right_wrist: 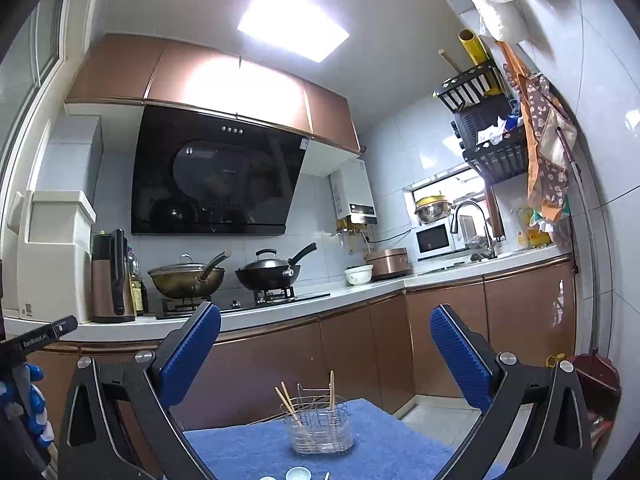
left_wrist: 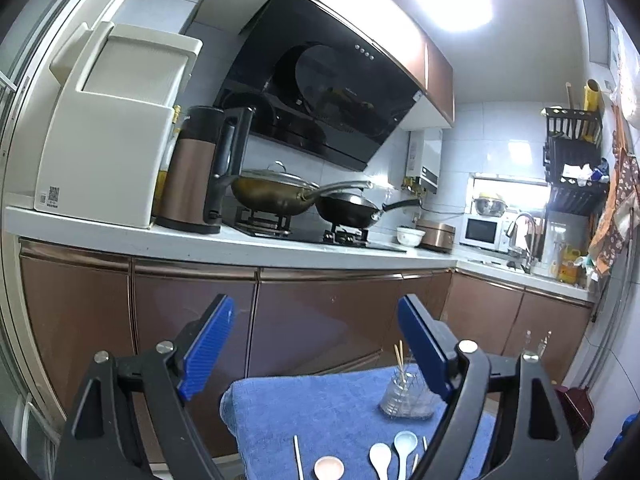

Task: Organize utensils
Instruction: 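Withdraw both open tools up and away from the holder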

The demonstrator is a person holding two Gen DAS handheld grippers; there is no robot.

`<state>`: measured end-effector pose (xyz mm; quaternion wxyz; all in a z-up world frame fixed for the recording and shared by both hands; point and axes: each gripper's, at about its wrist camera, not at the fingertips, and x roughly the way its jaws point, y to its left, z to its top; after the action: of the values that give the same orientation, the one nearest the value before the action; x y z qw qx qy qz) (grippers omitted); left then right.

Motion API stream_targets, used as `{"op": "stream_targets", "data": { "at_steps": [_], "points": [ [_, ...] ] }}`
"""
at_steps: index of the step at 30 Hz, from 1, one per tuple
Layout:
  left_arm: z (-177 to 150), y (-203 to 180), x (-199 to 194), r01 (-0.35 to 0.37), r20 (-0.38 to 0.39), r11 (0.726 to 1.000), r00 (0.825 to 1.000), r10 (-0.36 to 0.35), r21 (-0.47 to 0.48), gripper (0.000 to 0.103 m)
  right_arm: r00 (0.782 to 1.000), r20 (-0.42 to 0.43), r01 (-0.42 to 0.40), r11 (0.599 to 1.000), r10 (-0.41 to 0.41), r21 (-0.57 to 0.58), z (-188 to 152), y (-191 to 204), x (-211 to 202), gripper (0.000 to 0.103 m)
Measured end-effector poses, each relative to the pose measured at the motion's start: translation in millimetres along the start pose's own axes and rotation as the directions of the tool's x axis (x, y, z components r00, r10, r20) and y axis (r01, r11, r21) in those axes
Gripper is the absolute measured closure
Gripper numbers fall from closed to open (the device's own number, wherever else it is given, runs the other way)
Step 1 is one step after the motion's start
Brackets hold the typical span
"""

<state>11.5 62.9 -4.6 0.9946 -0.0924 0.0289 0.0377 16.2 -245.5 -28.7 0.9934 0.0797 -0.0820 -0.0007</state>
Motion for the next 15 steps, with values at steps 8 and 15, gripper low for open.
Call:
{"op": "stream_targets", "data": {
  "at_steps": [8, 15],
  "points": [
    [-12.8, 3.7, -1.5, 0.053, -0.093, 0.999, 0.994, -0.053, -0.004, 0.02, 0.997, -0.076, -0.018, 1.0, 0.019, 0.015, -5.7, 6.0, -5.1, 0.0],
    [-28.4, 14.9, 9.2, 0.081, -0.188, 0.996, 0.978, -0.088, -0.043, 0.02, 0.97, -0.231, -0.055, 0.995, 0.072, 0.082, -17.1, 2.8, 8.4, 0.0]
  ]
}}
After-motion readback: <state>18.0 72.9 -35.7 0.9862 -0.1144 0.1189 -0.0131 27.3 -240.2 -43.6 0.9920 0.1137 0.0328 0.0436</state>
